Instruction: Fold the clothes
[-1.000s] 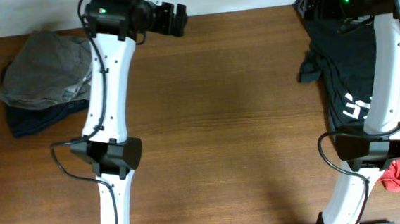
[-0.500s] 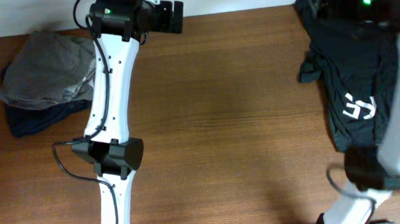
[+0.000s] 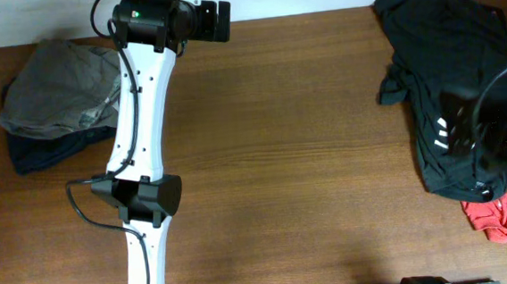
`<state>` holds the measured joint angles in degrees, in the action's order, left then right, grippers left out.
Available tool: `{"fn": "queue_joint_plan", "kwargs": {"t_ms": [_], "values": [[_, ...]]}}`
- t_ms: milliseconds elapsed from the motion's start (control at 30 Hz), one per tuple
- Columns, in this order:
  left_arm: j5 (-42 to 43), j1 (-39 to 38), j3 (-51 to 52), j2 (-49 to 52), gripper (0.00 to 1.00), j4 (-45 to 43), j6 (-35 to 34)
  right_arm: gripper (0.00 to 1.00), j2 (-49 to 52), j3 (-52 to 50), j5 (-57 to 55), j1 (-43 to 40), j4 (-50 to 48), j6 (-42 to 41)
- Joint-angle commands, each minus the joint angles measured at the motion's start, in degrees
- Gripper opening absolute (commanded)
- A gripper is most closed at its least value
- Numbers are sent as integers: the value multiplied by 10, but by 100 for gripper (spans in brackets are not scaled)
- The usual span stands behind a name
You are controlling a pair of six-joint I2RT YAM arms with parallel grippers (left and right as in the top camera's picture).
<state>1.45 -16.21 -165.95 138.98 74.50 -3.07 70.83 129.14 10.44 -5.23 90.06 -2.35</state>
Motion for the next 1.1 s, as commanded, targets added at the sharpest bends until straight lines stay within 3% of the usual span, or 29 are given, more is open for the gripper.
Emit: {"fn": "queue_joint_plan", "kwargs": {"t_ms": [0, 300, 533, 767, 1067], "values": [[-4, 1, 0, -1, 99, 1, -8, 99, -95, -160, -51, 2, -57, 88], [-4, 1, 0, -1, 99, 1, -8, 99, -367, -643, 12, 3, -526, 115], [-4, 1, 0, -1, 99, 1, -8, 99, -494, -972, 33, 3, -829, 48], [-4, 1, 0, -1, 99, 1, -8, 99, -562, -1160, 33, 3, -969, 14], [-4, 1, 0, -1, 99, 1, -8, 99, -663, -1255, 17, 3, -978, 14]]}}
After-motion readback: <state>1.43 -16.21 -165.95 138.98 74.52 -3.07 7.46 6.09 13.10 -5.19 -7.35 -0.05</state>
